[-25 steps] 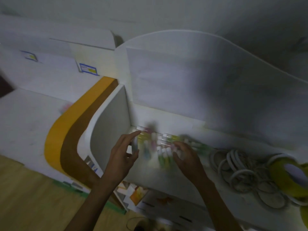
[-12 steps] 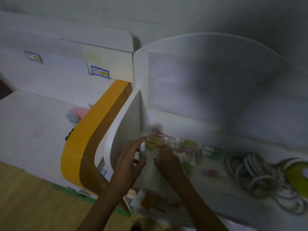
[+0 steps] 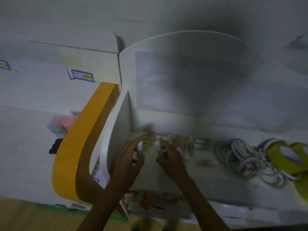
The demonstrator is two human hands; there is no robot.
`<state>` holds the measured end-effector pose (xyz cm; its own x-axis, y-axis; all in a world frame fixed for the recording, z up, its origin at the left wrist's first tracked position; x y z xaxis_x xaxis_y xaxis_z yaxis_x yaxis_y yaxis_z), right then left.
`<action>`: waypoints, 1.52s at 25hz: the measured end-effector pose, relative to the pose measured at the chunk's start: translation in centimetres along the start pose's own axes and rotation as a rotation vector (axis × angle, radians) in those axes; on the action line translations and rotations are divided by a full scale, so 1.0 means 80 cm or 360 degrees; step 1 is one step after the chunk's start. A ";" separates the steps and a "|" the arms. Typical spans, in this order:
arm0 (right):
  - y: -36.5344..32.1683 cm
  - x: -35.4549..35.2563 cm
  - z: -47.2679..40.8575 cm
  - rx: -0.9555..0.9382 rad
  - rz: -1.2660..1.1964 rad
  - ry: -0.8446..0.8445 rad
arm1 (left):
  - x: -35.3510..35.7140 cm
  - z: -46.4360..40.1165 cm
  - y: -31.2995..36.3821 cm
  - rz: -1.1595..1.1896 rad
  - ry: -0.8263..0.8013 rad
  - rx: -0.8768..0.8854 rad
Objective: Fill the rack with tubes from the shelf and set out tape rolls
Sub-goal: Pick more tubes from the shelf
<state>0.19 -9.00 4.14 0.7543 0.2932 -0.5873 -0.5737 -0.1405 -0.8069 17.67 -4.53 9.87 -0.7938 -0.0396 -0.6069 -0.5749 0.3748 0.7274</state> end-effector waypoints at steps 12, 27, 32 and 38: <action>0.020 -0.123 0.103 -0.0149 -0.0443 0.0446 | 0.026 -0.004 0.043 0.0226 -0.0107 0.0009; -0.121 -0.028 0.148 -0.0500 -0.0865 -0.0308 | -0.061 0.188 0.121 0.0149 0.0385 -0.0281; -0.204 0.049 0.167 -0.0699 -0.0764 -0.0496 | -0.127 0.263 0.098 0.0177 0.0589 -0.0414; -0.299 0.178 0.172 -0.0933 -0.0485 -0.0605 | -0.244 0.349 0.028 0.0150 0.0662 -0.0556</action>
<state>20.26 11.53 15.96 0.6296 0.6901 -0.3568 -0.0142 -0.4489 -0.8935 37.43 22.91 14.37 -0.8157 -0.4103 -0.4079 -0.4731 0.0675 0.8784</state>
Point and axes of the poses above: each hand's wrist, its own z-axis away from the middle knuckle, its own x-axis out of the palm, y = z × x, the point moved 5 cm from there along -z, towards the middle knuckle, and after that the axes turned 15 degrees about -y, right-handed, at the moved point
